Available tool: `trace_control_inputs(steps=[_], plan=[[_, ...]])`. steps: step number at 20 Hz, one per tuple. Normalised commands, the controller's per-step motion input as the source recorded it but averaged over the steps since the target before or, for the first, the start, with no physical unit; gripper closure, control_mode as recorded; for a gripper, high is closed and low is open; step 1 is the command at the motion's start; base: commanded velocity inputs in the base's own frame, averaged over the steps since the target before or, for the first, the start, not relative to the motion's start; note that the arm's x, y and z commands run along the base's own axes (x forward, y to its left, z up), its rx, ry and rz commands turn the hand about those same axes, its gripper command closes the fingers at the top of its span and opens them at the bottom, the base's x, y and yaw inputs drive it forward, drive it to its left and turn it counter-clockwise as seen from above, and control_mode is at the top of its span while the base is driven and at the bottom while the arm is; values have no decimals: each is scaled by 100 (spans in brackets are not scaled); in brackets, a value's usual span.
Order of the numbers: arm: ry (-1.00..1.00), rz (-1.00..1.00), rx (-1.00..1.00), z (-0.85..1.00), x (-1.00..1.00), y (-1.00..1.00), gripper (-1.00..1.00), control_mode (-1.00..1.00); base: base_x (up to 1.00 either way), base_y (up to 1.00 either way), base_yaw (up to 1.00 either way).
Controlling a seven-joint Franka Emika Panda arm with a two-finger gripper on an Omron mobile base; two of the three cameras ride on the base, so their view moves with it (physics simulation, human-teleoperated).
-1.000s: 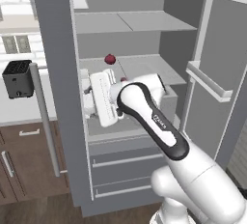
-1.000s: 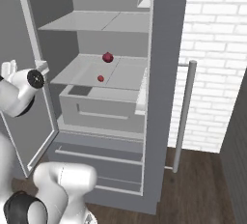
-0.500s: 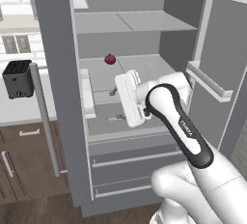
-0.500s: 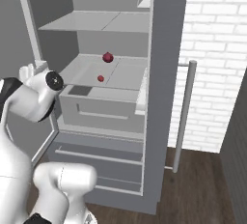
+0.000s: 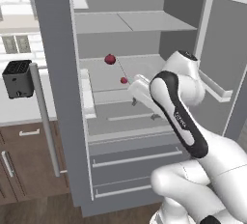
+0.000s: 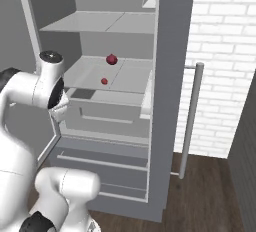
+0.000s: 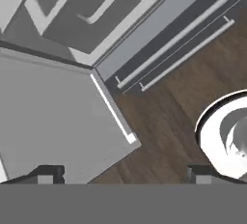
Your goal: Take the strawberry from the fridge and place it on top of the pancake, located on the dining counter.
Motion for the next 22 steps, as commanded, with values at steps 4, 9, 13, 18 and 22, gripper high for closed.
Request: trace_control_inputs(steps=[4,9,13,18,22], plan=[[2,41,-72,-42,0,-94,-100,-100,0,0,0],[-4,51,-49,-38,-42,-79,-100,-100,0,0,0],[-15,38,-10,10,-66,-10,-100,-100,0,0,0],[-4,5,9,-1,-34,0,-100,-100,0,0,0],[0,-2,17,-17,-18,-7,-100,-100,0,0,0]])
